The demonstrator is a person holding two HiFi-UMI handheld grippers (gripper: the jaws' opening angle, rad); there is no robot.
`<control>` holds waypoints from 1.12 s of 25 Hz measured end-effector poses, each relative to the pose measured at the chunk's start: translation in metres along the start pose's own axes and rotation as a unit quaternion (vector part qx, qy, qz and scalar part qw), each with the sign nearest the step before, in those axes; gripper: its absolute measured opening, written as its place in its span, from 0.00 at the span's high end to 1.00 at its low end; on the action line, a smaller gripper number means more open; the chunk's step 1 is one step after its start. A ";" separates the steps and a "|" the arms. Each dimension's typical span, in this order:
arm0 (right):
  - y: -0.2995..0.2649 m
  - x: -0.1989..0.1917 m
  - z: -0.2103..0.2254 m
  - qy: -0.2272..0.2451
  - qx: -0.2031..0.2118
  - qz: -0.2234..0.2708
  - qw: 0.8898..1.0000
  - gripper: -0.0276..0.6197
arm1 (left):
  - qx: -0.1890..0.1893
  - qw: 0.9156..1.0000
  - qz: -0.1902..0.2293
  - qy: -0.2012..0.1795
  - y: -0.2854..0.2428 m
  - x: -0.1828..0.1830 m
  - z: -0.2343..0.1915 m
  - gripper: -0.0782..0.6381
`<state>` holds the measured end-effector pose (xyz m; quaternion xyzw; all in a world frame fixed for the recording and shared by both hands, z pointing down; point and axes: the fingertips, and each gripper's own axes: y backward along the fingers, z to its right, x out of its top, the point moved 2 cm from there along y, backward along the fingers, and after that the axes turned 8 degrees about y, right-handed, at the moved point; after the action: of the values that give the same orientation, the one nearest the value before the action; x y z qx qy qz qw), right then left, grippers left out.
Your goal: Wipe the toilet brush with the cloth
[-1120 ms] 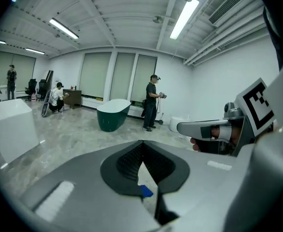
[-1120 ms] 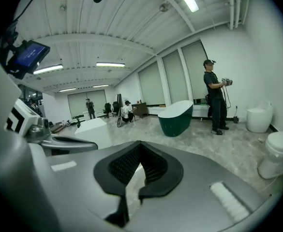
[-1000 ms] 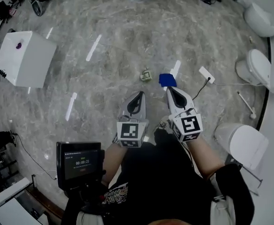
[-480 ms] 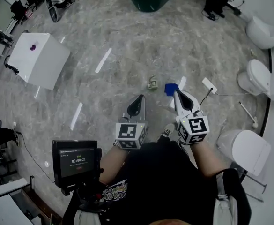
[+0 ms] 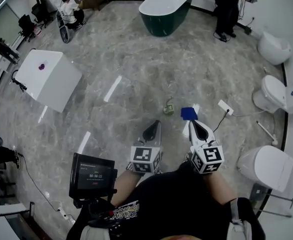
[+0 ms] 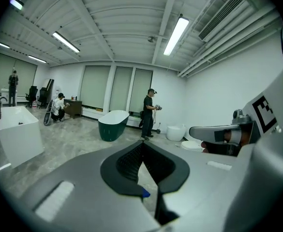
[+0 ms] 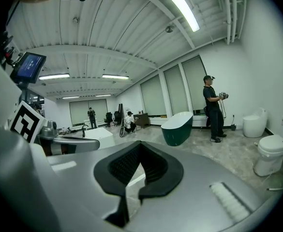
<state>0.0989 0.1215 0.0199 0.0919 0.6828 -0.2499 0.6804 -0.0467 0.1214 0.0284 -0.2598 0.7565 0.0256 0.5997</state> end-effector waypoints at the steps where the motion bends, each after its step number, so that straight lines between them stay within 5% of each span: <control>1: -0.001 -0.002 -0.001 -0.002 0.005 -0.003 1.000 0.95 | 0.002 1.000 -0.004 0.003 0.000 -0.002 0.000 0.88; 10: 0.017 0.031 0.013 0.048 0.059 0.019 0.997 0.95 | 0.015 0.999 0.034 0.023 0.000 0.018 0.049 0.88; 15: 0.016 0.032 0.051 0.035 0.056 0.003 0.998 0.95 | 0.006 0.999 0.051 -0.006 -0.022 0.027 0.085 0.88; 28: -0.020 0.045 0.065 0.010 0.040 0.002 0.999 0.95 | 0.007 0.999 0.046 -0.009 -0.065 0.069 0.058 0.88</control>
<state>0.1440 0.0643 -0.0168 0.1232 0.6784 -0.2750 0.6700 0.0226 0.0610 -0.0336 -0.2207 0.7621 0.0502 0.6066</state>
